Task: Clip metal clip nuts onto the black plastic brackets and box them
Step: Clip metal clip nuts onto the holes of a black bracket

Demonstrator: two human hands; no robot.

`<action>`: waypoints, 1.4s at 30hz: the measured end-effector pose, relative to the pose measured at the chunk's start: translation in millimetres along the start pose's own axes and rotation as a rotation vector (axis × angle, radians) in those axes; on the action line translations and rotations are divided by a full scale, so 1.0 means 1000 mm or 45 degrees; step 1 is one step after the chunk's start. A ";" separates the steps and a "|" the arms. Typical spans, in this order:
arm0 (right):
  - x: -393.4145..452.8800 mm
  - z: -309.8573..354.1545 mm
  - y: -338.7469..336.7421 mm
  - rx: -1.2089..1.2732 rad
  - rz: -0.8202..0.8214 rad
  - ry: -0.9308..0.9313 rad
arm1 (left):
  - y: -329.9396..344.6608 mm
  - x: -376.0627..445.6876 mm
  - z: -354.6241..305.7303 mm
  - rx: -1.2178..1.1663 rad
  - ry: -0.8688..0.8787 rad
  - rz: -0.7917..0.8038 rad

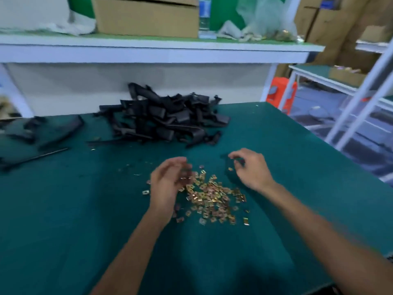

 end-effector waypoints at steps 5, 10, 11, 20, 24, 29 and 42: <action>0.072 0.030 0.061 -0.095 0.238 -0.093 | -0.044 0.027 -0.003 -0.212 0.101 -0.205; 0.106 0.060 0.112 -0.459 0.239 -0.140 | -0.053 0.031 0.000 -0.266 0.143 -0.209; 0.112 0.062 0.117 -0.504 0.202 -0.126 | -0.053 0.031 0.001 -0.270 0.138 -0.185; 0.153 0.056 0.122 -0.528 0.230 0.140 | -0.051 0.027 -0.007 -0.390 0.066 -0.086; 0.152 0.050 0.120 -0.599 0.306 0.170 | -0.048 0.023 -0.009 -0.395 -0.003 -0.032; 0.145 0.061 0.098 -0.351 -0.153 0.067 | -0.043 0.020 -0.011 -0.379 -0.062 0.083; 0.007 0.121 0.055 0.967 -0.640 -0.265 | -0.041 -0.011 -0.019 -0.111 -0.587 0.703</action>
Point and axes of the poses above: each hand's wrist, its own x-axis towards the middle knuckle, its own y-axis out of the palm, z = x × y, the point moved 3 cm from there along x, towards the middle knuckle, and after that the axes turned 11 degrees about -z, right-handed, at the moved point
